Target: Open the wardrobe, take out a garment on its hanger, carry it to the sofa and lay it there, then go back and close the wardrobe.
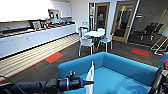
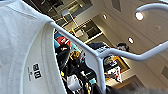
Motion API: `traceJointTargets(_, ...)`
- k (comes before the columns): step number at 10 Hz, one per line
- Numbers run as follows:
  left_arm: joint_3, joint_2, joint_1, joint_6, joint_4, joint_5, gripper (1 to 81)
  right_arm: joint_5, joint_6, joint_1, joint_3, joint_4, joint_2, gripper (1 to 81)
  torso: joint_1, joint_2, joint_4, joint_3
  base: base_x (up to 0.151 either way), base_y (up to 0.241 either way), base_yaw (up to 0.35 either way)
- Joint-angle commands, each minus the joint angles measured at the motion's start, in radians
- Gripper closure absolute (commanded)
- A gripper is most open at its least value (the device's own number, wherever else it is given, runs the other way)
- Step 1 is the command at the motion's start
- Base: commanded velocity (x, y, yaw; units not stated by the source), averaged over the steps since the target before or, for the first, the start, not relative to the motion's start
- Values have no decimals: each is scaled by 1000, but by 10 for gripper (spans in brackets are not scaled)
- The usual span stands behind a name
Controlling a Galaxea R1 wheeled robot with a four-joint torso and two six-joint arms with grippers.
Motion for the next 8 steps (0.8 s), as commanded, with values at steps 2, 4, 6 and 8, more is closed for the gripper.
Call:
traceJointTargets(2,47,-3,-138,10,29,-46,811,-55,-3,17,4,-11,-1,10,0,0,0,0,32,0,0)
traceJointTargets(4,50,-3,-138,10,29,-46,811,-55,-3,17,4,-11,-1,10,-2,0,0,0,73,0,0)
traceJointTargets(6,50,0,-138,11,29,-46,811,-55,-3,17,4,-11,-1,10,-2,0,0,0,74,0,0)
traceJointTargets(8,50,0,-136,10,29,-46,811,-55,-3,15,4,-11,-1,10,-1,0,0,0,74,0,0)
